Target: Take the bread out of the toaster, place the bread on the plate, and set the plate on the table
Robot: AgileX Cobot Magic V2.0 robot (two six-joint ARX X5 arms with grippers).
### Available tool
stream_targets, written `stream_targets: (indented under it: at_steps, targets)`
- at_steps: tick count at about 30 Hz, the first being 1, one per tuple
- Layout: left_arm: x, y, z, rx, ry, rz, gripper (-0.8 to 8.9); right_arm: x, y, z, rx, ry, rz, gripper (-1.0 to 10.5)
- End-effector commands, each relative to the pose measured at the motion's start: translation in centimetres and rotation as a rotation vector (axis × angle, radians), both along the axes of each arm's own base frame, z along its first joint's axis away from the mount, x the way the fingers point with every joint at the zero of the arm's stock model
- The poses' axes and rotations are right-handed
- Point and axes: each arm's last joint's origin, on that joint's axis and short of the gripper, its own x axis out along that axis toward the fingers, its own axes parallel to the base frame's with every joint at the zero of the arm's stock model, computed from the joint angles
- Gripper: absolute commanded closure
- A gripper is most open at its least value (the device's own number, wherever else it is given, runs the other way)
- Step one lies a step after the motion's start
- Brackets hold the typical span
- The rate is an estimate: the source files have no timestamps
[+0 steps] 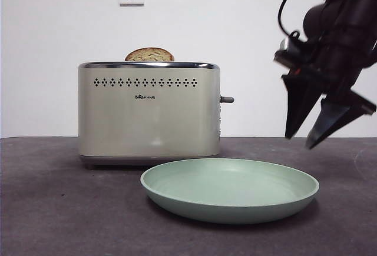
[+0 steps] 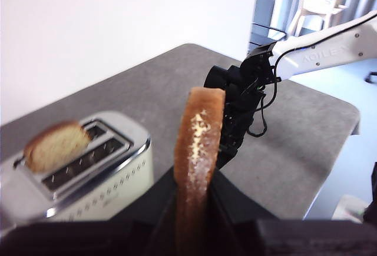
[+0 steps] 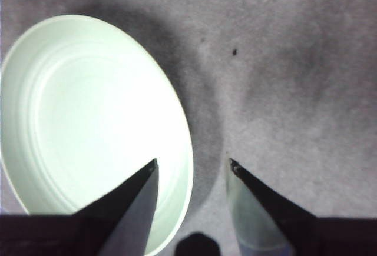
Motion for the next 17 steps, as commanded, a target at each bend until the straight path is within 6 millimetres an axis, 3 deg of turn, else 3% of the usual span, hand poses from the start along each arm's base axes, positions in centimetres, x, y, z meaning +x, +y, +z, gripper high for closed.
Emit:
stream_targets:
  at_steps: [1,5,10,17]
  targets:
    - [-1.0,0.5,-1.3,-0.033,0.022,0.054,8.22,0.3,0.5,-1.4,-0.011,0.029,0.022,7.6]
    - [-2.3,1.1,-2.6,-0.060,0.035,0.071,8.22,0.6,1.2,-2.7,-0.022,0.059,0.039,7.6]
    - [-3.6,1.8,-2.6,-0.077,0.007,0.106,8.22,0.8,1.7,-3.4,-0.024,0.066,0.050,7.6]
    - [-3.9,2.0,-2.5,-0.082,-0.003,0.121,8.22,0.8,2.2,-3.6,-0.031,0.054,0.064,7.6]
